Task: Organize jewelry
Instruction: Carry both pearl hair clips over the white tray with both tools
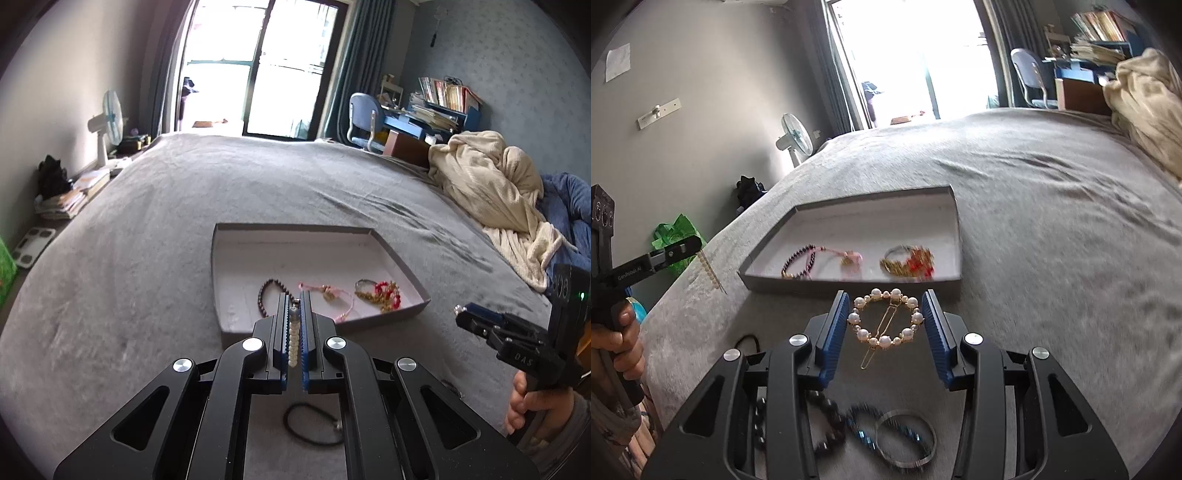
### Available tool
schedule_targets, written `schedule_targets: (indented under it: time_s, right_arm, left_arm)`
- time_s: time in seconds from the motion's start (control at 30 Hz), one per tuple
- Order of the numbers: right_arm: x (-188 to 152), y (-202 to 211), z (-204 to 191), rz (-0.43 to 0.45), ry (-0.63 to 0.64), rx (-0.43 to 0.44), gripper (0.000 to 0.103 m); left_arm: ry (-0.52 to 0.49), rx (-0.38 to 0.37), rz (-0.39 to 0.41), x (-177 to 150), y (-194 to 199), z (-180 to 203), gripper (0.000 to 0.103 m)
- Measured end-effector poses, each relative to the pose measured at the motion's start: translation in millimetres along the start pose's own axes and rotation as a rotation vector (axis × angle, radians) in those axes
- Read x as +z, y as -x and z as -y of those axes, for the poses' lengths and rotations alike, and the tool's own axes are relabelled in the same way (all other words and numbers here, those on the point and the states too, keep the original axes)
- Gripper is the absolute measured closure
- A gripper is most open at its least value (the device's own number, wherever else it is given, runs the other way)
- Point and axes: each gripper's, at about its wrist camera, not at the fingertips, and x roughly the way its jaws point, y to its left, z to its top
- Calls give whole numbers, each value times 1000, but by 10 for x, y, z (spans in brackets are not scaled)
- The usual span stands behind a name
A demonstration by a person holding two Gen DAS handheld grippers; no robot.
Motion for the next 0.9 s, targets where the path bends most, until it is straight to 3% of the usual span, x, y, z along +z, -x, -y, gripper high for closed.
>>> schedule_targets:
  time_s: [0.63, 0.9]
  right_arm:
    - [631, -839, 50, -47, 64, -10, 62]
    - [740, -1310, 92, -116, 86, -23, 62]
  left_arm:
    - [-99, 15, -23, 471, -718, 53, 97]
    - [-24, -31, -80, 607, -1177, -154, 97]
